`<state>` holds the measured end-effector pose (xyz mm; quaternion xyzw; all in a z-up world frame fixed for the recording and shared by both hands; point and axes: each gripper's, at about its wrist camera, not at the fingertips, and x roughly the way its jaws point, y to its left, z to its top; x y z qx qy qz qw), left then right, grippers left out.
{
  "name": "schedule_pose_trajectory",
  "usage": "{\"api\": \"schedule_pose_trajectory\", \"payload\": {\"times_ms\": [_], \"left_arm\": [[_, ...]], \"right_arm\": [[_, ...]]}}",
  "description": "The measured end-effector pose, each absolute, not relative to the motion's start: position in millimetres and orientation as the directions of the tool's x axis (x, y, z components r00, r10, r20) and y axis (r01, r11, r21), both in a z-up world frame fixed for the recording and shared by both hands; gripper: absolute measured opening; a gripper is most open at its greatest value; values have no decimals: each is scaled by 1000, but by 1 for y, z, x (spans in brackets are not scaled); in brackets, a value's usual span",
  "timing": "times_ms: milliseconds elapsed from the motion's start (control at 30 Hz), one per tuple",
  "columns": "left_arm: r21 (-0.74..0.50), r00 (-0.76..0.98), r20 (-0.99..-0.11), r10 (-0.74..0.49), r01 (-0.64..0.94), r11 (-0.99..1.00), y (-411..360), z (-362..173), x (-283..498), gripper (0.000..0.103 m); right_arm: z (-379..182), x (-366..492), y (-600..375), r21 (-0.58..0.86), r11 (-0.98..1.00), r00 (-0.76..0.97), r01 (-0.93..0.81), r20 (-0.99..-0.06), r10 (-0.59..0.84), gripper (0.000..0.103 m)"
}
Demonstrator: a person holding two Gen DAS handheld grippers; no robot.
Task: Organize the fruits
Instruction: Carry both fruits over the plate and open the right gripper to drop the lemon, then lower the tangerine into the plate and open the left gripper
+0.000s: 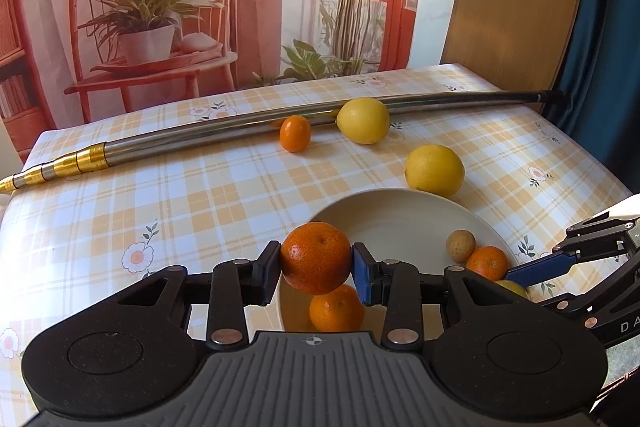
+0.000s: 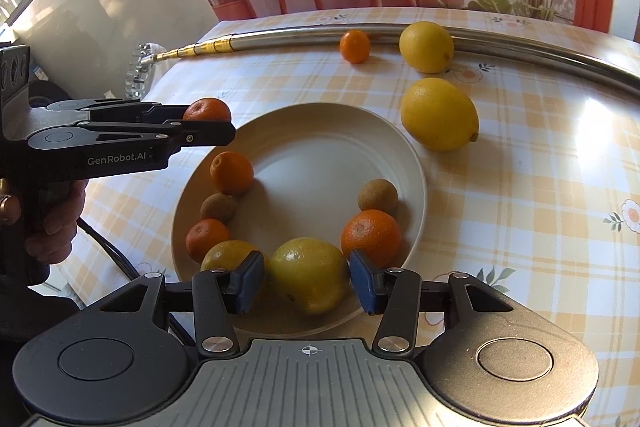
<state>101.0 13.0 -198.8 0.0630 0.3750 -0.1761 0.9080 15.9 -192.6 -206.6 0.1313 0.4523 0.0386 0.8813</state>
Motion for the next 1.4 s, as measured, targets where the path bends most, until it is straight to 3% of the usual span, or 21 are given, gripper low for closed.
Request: {"api": "schedule_pose_trajectory", "payload": {"times_ms": [800, 1400], "left_arm": [[4, 624, -737, -262, 391, 921, -2, -210, 126, 40], [47, 564, -788, -247, 455, 889, -21, -232, 137, 40]], "right_arm": [[-172, 28, -229, 250, 958, 719, 139, -691, 76, 46], [-182, 26, -246, 283, 939, 720, 196, -692, 58, 46]]}}
